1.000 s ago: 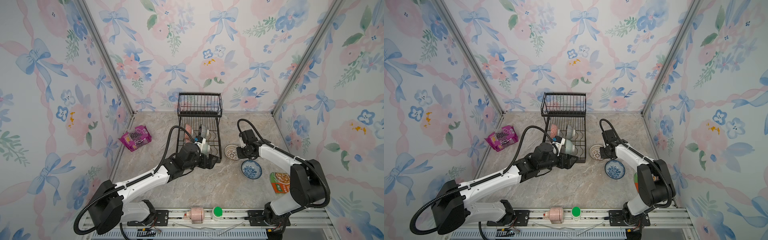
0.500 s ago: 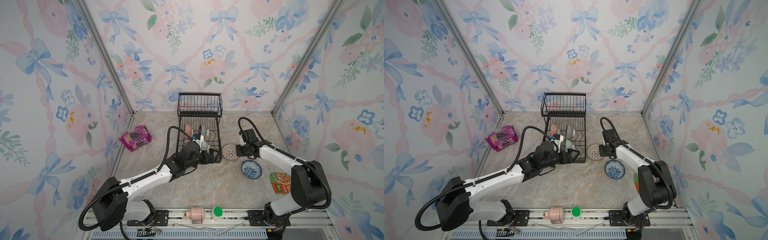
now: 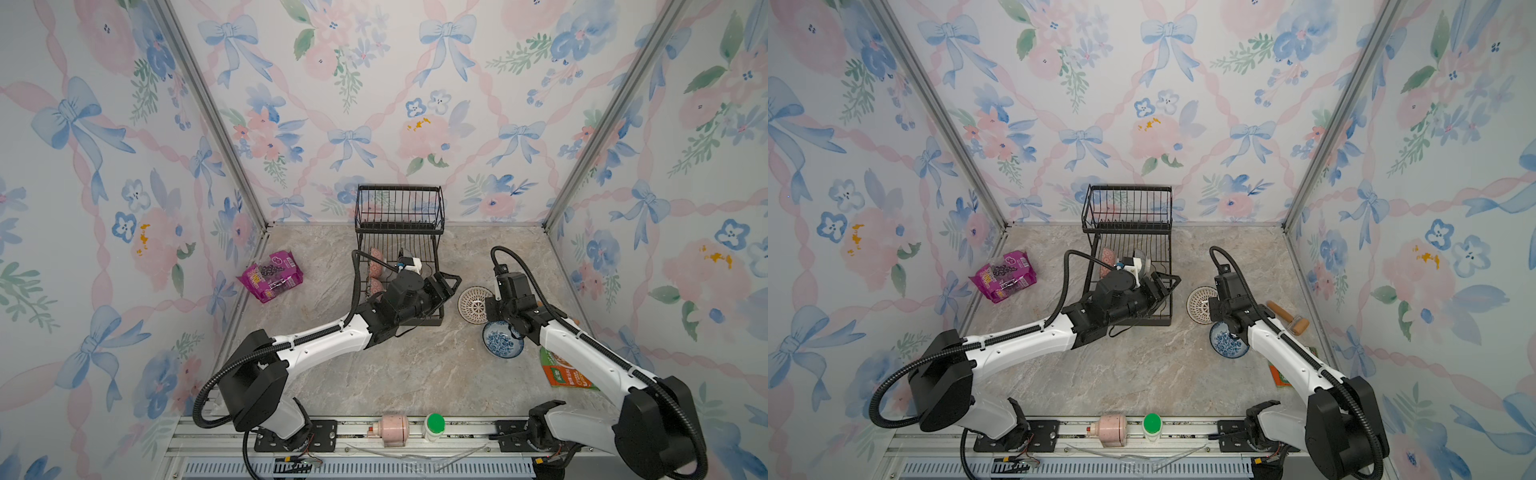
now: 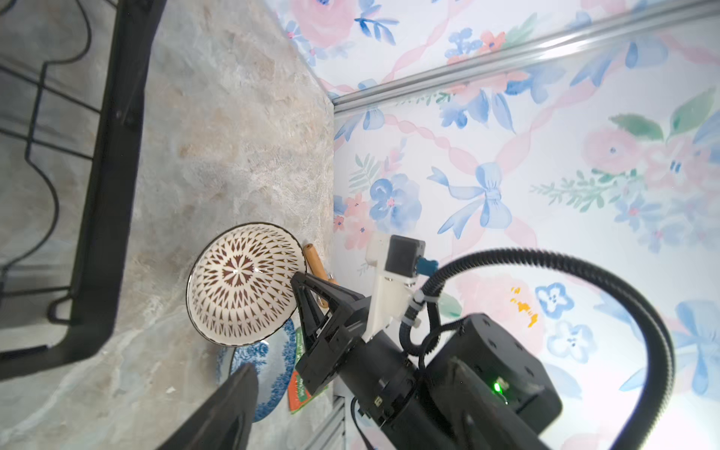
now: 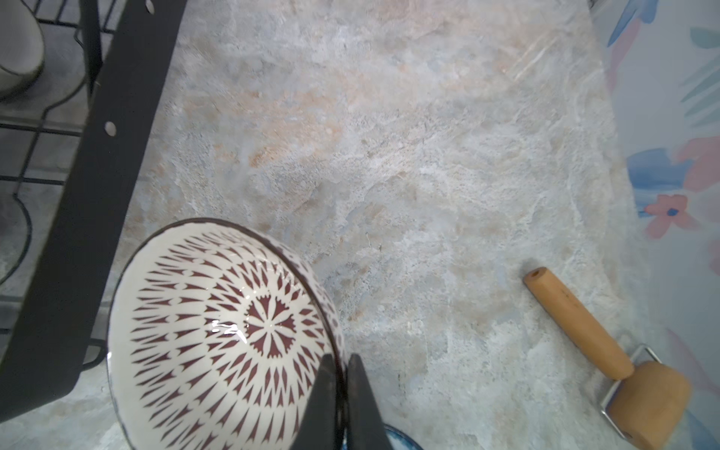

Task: Load bowls into a dish rack
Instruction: Pick up the bowl from the center of the table, then pass the bowl.

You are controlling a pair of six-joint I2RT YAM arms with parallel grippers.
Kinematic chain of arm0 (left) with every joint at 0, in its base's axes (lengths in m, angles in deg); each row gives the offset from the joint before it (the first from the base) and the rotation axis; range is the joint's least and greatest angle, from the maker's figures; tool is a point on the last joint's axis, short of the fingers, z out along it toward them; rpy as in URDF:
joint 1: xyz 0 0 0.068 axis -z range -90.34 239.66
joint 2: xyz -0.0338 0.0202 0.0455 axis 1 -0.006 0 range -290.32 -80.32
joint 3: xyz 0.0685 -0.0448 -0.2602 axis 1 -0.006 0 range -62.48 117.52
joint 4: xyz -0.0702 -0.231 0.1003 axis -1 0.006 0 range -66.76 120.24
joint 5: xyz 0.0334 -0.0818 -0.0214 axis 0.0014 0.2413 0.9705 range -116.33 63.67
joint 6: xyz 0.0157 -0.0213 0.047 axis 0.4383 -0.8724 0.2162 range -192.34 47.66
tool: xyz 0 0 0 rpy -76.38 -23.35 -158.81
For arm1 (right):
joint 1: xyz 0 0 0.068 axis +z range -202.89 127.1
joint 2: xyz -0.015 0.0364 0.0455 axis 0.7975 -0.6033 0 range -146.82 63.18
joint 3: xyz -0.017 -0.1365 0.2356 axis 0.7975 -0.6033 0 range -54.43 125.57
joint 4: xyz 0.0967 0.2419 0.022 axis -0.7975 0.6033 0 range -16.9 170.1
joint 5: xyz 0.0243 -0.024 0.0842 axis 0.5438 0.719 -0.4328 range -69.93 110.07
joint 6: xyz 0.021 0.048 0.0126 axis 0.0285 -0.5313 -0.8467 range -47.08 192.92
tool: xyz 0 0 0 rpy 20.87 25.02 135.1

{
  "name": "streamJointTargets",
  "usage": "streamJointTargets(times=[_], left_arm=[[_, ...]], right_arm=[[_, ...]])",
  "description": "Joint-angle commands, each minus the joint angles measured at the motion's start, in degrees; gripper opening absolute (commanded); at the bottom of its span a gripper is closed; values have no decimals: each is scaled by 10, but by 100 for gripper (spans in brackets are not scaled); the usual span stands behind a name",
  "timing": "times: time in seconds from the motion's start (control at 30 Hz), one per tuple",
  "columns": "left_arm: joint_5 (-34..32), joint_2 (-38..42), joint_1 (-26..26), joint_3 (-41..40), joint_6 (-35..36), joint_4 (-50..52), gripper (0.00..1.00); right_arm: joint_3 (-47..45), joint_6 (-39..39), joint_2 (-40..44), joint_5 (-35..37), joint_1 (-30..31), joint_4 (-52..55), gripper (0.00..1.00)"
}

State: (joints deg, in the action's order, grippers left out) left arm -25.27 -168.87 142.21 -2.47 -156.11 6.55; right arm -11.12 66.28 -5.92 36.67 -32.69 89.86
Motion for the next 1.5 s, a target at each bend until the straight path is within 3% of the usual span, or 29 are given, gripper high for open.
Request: streamJointTargets(times=[0.0,0.2,0.47,0.67,1.03,1.17,1.47], left_arm=[[-11,-35,6,18,-106,-3,71],[-24,-89,30,74,-181,-10,52],[-66,-133,47,91,-299,-11,56],[-85,-157,46,99,-340,-40,50],[-86,-180,43,114,-356,-46,48],[-81,-188,43,121,-357,-46,41],[-88,-191,42,117,-362,-46,35]], right_arm=[[-15,20,26,36,20,-62,0],[-53,44,66,89,62,-119,0],[-76,60,100,99,95,-156,0],[-109,78,123,98,124,-198,0],[-152,101,154,117,162,-244,0],[-155,112,162,127,171,-252,0],[-173,130,180,132,186,-275,0]])
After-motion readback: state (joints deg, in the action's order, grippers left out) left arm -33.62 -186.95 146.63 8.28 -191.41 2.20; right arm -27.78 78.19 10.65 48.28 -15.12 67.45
